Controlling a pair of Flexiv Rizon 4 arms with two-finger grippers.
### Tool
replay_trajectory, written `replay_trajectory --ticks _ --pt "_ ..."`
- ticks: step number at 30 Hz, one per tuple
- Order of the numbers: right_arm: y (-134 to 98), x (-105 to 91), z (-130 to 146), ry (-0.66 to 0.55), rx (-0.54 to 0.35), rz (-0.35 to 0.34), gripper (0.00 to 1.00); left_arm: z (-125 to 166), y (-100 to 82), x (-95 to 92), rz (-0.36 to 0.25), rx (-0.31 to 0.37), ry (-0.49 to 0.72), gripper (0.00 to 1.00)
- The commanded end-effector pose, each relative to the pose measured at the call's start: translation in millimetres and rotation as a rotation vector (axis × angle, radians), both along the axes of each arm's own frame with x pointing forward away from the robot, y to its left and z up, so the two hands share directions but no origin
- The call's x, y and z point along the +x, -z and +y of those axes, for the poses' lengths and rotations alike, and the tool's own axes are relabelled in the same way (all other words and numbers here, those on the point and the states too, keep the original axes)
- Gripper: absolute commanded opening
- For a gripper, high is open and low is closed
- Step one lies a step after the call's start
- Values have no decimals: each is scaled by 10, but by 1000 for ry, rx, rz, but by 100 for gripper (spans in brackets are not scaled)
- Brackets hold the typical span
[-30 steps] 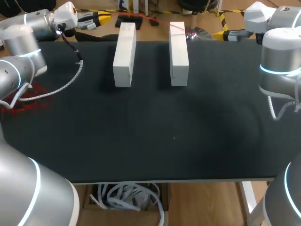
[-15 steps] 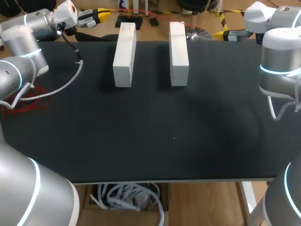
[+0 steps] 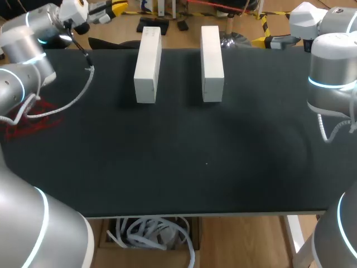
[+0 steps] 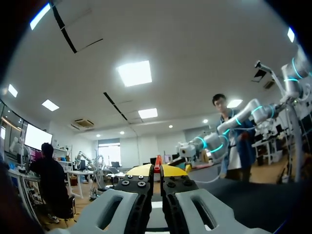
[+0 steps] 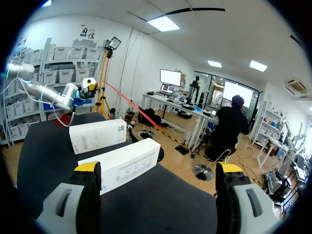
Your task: Grab the tape and strap the tape.
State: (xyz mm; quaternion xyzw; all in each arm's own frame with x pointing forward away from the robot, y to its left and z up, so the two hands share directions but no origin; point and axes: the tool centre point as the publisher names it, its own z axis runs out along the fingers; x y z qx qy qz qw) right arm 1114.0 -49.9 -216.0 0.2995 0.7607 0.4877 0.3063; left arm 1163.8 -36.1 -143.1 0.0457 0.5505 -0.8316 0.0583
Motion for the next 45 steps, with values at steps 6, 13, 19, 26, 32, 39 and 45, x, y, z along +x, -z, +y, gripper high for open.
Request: replay_trajectory --ticks 6,13,19,26,32,39,45 --pt "3 1 -1 0 1 -1 100 -39 -342 -78 -254 86 596 0" --pt "3 1 -1 0 1 -1 100 -37 -533 -187 -248 120 604 0" --pt "3 1 -1 0 1 -1 100 -38 -684 -300 -251 136 607 0" --pt "3 1 -1 0 1 -1 100 -55 -845 -477 -237 141 600 0" --pt "3 1 -1 0 1 -1 100 -63 -911 -677 -210 140 556 0" --pt "3 1 -1 0 1 -1 100 -79 -949 -974 -164 124 464 0" --pt "3 1 -1 0 1 -1 100 -78 -916 -1066 -197 102 385 0"
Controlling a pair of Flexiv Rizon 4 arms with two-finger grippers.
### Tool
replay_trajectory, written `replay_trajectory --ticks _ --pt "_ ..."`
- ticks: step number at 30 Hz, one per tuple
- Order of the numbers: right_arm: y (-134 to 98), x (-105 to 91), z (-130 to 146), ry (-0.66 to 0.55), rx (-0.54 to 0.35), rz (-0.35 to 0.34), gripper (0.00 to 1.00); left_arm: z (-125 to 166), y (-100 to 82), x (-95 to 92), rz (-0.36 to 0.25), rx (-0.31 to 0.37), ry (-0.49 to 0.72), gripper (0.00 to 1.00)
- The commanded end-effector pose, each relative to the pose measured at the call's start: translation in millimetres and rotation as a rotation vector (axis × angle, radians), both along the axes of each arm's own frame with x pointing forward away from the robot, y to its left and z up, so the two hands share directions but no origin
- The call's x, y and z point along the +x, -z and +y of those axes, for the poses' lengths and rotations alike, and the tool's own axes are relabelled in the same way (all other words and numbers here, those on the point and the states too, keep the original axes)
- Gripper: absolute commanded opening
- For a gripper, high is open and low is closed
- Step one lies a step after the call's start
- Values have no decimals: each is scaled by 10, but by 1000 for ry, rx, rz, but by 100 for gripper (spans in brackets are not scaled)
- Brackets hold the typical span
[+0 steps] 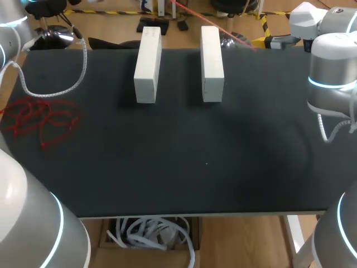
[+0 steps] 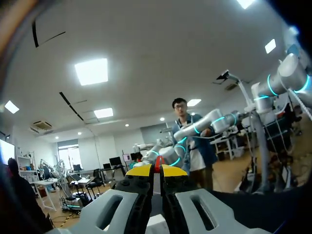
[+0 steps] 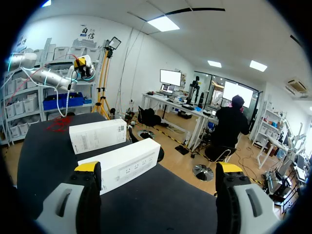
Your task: Grab the tape and strap the tape.
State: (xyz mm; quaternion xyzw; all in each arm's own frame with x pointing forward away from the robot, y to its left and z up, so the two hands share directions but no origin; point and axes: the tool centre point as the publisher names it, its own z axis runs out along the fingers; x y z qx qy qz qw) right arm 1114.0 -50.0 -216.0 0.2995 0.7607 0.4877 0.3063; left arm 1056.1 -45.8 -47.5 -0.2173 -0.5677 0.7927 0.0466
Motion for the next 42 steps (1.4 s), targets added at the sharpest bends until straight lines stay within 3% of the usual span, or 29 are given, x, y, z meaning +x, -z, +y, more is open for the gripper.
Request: replay_trajectory --ticks 1,5,24,28,34,42 --pt "3 1 -1 0 1 -1 100 16 59 17 -23 -3 26 0" --pt "3 1 -1 0 1 -1 100 25 127 104 -75 -74 36 0" --pt "3 1 -1 0 1 -1 100 25 127 104 -75 -74 36 0" --pt "3 1 -1 0 1 -1 100 -72 75 134 -2 -38 65 0" --pt "3 1 -1 0 1 -1 100 -207 -26 21 35 -44 20 0" --pt "3 1 -1 0 1 -1 100 -186 -68 -290 28 -55 -70 0"
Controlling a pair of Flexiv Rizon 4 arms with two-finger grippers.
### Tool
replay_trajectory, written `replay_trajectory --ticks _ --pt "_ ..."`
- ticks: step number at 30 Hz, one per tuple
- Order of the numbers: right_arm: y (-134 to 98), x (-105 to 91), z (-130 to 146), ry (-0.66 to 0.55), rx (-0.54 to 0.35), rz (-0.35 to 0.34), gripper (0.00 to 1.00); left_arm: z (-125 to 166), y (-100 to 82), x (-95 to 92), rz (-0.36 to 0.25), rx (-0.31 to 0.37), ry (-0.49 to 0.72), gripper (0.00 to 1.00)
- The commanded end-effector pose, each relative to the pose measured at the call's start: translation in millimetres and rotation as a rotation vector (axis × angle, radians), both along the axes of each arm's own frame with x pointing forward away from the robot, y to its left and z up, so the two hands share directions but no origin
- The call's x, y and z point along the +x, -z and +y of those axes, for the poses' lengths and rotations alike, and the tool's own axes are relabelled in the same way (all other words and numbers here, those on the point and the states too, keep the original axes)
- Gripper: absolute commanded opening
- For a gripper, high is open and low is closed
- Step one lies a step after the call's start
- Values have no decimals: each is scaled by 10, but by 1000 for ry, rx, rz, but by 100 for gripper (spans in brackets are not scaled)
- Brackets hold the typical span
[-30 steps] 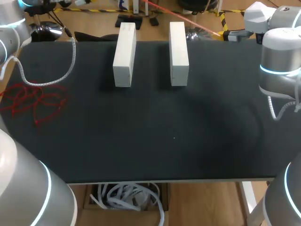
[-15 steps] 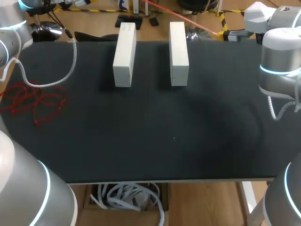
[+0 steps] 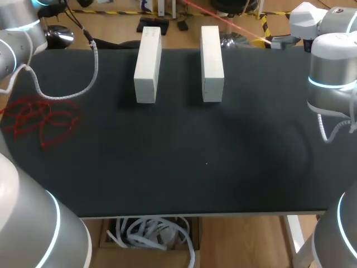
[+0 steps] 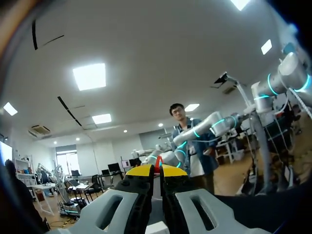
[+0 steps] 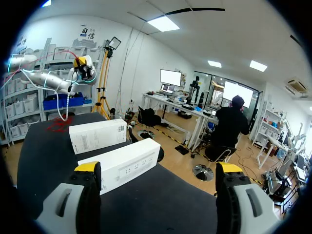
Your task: Grab the tape and strap the tape.
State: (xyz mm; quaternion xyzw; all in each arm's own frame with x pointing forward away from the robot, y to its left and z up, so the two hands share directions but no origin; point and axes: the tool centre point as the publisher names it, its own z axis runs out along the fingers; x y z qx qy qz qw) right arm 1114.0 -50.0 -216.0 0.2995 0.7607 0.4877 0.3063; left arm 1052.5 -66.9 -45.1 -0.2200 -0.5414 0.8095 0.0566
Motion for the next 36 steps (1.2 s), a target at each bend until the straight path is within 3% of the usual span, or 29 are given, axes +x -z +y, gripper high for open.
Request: replay_trajectory --ticks 1,10,25,29,36 --pt "2 1 -1 0 1 -1 100 43 -47 -288 12 6 -108 0" --pt "2 1 -1 0 1 -1 100 123 -44 -546 -5 -23 -139 0" --pt "2 1 -1 0 1 -1 100 250 -86 -975 33 -15 -270 0" --pt "2 1 -1 0 1 -1 100 235 -114 -1033 56 -6 -322 0" --pt "2 1 -1 0 1 -1 100 207 -103 -1178 161 -12 -441 0"
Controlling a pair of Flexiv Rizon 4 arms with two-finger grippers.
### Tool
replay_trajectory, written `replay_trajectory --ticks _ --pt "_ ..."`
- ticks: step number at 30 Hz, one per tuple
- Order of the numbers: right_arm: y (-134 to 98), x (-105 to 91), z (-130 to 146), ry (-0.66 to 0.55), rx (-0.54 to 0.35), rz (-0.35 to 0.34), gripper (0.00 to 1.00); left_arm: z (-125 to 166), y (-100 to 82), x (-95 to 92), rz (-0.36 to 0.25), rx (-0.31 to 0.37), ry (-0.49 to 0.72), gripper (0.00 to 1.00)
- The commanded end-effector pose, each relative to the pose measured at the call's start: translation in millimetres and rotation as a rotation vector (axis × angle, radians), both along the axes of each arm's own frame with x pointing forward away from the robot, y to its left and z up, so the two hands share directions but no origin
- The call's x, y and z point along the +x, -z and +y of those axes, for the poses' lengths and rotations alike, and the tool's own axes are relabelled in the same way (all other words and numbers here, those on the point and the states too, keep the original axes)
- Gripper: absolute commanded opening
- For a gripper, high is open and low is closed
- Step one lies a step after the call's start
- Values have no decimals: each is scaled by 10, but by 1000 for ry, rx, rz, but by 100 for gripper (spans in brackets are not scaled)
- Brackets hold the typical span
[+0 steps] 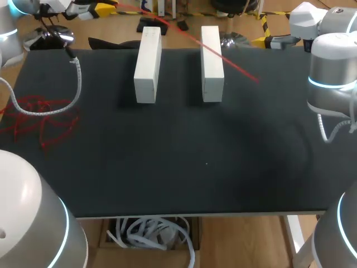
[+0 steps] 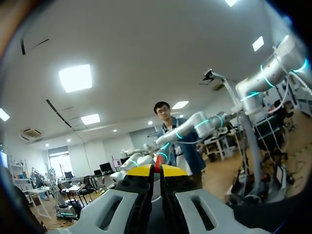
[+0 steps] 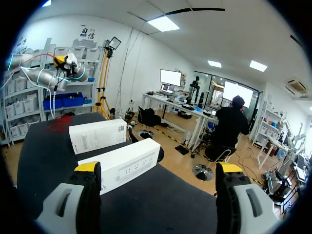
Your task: Grab the tape and strap the tape.
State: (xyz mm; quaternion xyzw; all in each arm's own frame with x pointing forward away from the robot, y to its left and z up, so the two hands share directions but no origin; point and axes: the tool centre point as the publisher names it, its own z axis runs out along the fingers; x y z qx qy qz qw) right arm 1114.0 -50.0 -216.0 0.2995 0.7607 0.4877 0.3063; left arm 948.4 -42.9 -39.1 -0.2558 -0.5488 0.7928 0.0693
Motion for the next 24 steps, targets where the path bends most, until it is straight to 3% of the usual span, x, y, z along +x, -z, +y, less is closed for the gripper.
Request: replay_trajectory --ticks 1,7,12,24 --pt "3 1 0 0 1 -1 100 -38 -41 -159 226 -49 -510 0" --pt "3 1 0 0 1 -1 100 -61 -35 -299 288 -59 -575 0" --pt "3 1 0 0 1 -1 100 -94 -38 -331 273 -114 -620 0" --pt "3 1 0 0 1 -1 100 -236 -37 -421 278 -150 -642 0"
